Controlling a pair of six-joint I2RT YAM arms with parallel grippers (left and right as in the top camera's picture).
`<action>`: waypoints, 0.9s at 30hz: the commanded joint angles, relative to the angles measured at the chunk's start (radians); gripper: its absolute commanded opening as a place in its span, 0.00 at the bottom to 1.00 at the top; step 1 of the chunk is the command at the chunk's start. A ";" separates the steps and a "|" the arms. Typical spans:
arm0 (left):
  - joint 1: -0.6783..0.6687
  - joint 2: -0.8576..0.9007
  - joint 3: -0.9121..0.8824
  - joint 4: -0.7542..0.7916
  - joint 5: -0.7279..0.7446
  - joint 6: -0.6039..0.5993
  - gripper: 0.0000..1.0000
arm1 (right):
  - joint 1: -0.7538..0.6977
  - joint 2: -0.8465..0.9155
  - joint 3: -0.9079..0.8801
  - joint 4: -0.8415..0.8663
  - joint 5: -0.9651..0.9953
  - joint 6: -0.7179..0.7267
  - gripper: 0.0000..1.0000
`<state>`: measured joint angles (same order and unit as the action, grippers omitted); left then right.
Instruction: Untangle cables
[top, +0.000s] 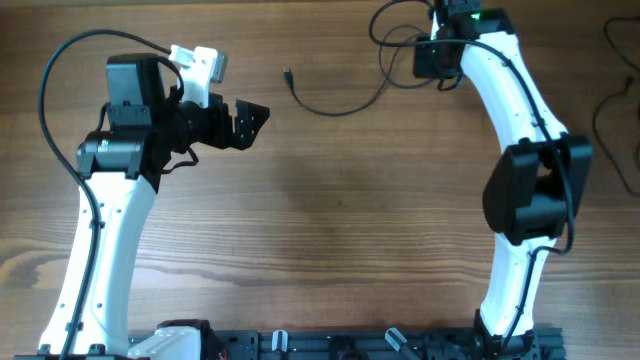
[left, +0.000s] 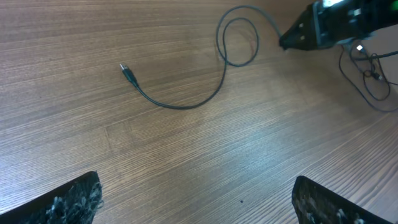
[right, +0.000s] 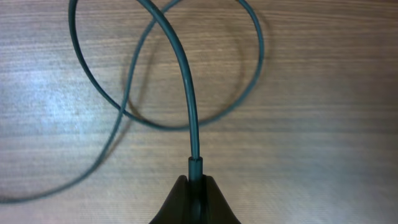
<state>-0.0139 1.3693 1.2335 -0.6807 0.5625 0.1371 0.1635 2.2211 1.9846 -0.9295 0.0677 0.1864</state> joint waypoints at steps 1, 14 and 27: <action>-0.004 0.005 0.010 0.001 -0.007 0.016 1.00 | 0.026 0.050 0.004 0.048 -0.062 0.011 0.05; -0.004 0.005 0.010 0.000 -0.029 0.016 1.00 | 0.069 0.218 0.004 0.335 -0.130 -0.083 0.72; -0.004 0.005 0.010 0.016 -0.029 0.016 1.00 | 0.075 0.278 0.003 0.326 -0.191 -0.120 0.61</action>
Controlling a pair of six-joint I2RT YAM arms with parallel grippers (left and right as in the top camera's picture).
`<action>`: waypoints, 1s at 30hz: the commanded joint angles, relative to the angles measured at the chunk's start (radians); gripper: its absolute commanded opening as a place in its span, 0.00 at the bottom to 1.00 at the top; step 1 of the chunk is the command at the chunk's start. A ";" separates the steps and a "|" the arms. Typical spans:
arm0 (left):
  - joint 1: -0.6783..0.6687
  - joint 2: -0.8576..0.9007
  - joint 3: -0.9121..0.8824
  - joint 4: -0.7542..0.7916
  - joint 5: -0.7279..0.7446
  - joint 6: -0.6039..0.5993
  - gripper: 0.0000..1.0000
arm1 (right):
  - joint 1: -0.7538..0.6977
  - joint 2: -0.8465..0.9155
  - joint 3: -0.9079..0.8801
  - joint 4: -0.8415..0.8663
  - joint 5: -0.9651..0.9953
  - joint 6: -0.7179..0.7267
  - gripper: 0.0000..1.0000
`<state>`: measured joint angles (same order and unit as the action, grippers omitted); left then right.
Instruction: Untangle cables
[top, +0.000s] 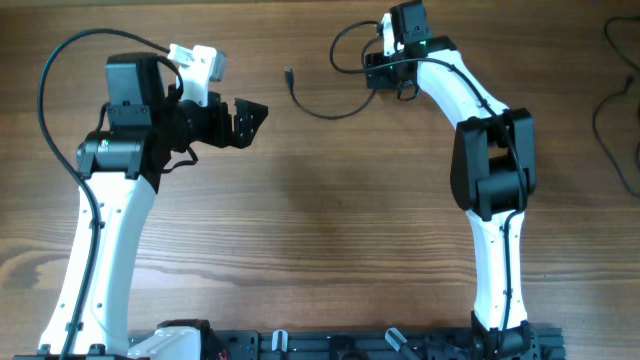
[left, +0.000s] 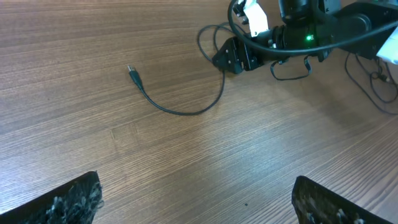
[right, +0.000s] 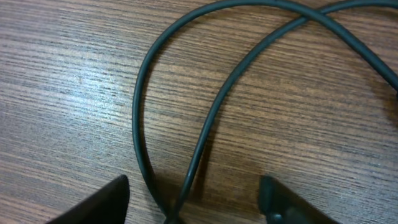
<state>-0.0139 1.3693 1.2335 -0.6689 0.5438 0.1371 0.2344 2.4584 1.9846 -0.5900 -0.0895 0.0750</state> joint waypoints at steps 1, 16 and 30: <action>-0.004 0.005 0.010 0.005 -0.011 0.016 1.00 | 0.005 0.040 0.003 -0.029 -0.047 -0.008 0.60; -0.004 0.005 0.010 0.012 -0.010 0.016 1.00 | 0.085 0.040 0.003 -0.200 0.021 -0.192 0.63; -0.004 0.005 0.010 0.011 -0.010 0.042 1.00 | 0.082 0.069 0.003 -0.244 0.093 -0.221 0.04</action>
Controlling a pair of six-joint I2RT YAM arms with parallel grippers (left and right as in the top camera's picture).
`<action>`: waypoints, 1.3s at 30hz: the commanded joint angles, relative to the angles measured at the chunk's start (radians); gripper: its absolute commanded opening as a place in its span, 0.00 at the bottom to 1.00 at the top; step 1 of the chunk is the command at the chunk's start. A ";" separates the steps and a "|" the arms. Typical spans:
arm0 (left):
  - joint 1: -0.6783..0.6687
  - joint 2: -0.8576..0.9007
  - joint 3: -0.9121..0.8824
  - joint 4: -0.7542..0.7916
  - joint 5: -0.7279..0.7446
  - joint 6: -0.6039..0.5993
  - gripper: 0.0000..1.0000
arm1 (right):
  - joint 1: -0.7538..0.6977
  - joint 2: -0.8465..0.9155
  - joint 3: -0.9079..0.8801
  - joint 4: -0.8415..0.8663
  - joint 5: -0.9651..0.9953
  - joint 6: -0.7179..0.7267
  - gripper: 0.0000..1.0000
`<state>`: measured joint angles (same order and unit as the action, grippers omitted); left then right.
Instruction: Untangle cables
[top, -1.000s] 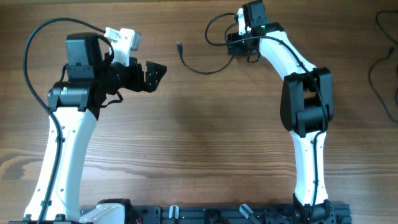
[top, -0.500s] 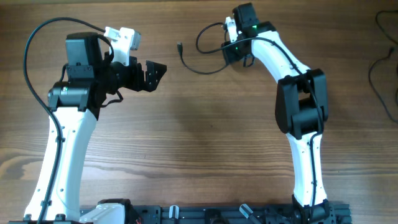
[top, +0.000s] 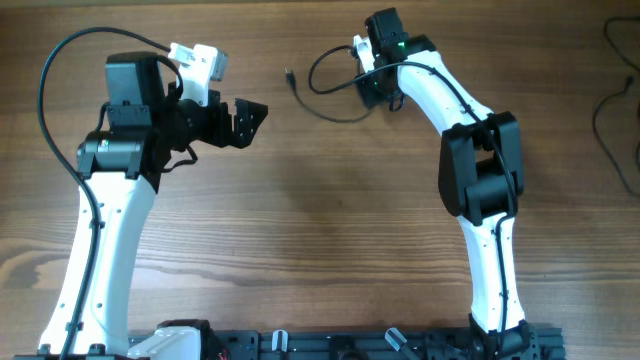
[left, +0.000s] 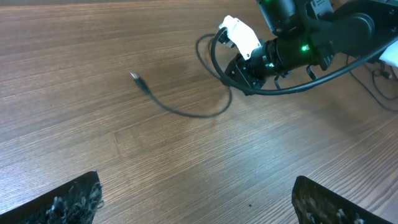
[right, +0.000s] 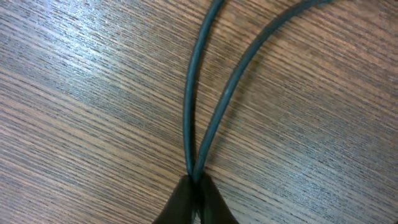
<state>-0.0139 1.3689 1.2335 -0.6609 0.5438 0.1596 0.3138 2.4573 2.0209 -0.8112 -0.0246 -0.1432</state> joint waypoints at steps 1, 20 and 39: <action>-0.004 0.006 0.010 0.003 -0.010 0.019 1.00 | 0.003 0.070 -0.033 -0.023 0.032 0.011 0.04; -0.079 0.006 0.010 -0.009 -0.010 0.019 1.00 | -0.039 -0.397 -0.031 -0.282 0.291 0.199 0.04; -0.096 0.006 0.010 -0.015 -0.009 0.019 1.00 | -0.623 -0.885 -0.031 -0.378 0.416 0.294 0.04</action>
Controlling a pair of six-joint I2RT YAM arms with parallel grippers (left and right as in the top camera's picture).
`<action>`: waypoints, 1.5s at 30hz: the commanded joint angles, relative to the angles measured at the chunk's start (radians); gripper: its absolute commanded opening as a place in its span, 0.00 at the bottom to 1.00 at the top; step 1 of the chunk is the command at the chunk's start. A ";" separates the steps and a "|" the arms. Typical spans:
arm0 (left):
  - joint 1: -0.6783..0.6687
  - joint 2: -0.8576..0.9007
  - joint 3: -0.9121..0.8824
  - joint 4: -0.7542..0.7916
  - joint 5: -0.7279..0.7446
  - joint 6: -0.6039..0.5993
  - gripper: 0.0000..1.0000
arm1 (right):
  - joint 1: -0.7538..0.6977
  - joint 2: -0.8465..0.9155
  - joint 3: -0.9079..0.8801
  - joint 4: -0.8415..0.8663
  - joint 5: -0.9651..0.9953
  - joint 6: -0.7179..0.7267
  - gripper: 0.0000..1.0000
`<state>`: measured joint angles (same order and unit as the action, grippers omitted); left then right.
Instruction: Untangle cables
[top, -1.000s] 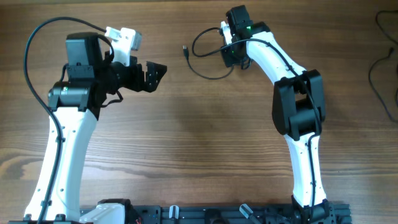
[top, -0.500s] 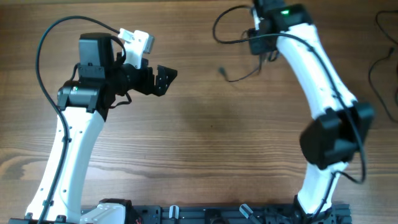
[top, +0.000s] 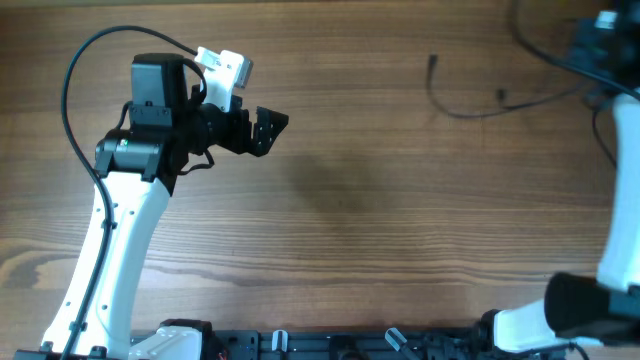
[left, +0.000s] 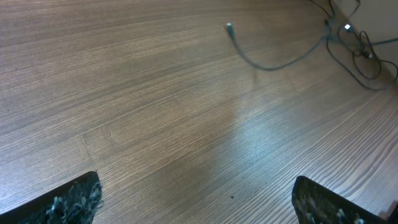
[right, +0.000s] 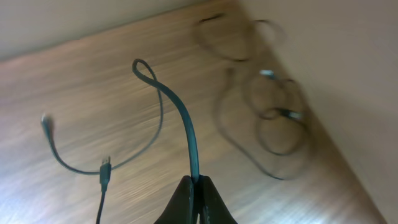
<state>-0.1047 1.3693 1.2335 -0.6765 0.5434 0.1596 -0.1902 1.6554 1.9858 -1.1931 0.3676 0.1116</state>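
Note:
A dark cable (top: 470, 112) lies along the back of the table, its free plug end (top: 432, 62) pointing away. My right gripper (right: 196, 182) is shut on this cable and is raised well above the wood at the far right back corner (top: 592, 55). From the jaws the cable rises to a small bend (right: 140, 66), then drops to the table. A second plug (right: 104, 168) hangs close by. My left gripper (left: 196, 208) is open over bare wood, far left of the cable (left: 273, 65).
A tangle of thin cables (right: 273, 109) lies by the table's right edge, also seen in the left wrist view as loops (left: 364, 59). The right arm (top: 622, 160) stands along the right border. The left arm (top: 120, 220) occupies the left side.
My right gripper, still shut on the cable, has gone from the back middle to the far right back corner and stands higher. The plug end has shifted right. My left gripper has moved slightly right.
At first my right gripper was shut on the looped cable at the back right. Then it stood open over the crossing strands further left. Then it was shut on two strands there. Now the loop is gone and the cable stretches toward the right.

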 joint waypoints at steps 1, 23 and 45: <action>-0.005 0.005 0.010 0.001 -0.009 0.019 1.00 | -0.162 -0.100 0.004 0.006 0.023 0.053 0.04; -0.005 0.005 0.010 0.015 -0.010 0.020 1.00 | -0.698 0.016 0.003 0.024 0.011 0.361 0.04; -0.005 0.005 0.010 0.031 -0.010 0.061 1.00 | -0.806 0.372 0.002 -0.001 0.035 0.415 0.13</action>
<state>-0.1047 1.3693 1.2335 -0.6498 0.5434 0.2043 -1.0023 2.0201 1.9842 -1.1927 0.3798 0.5076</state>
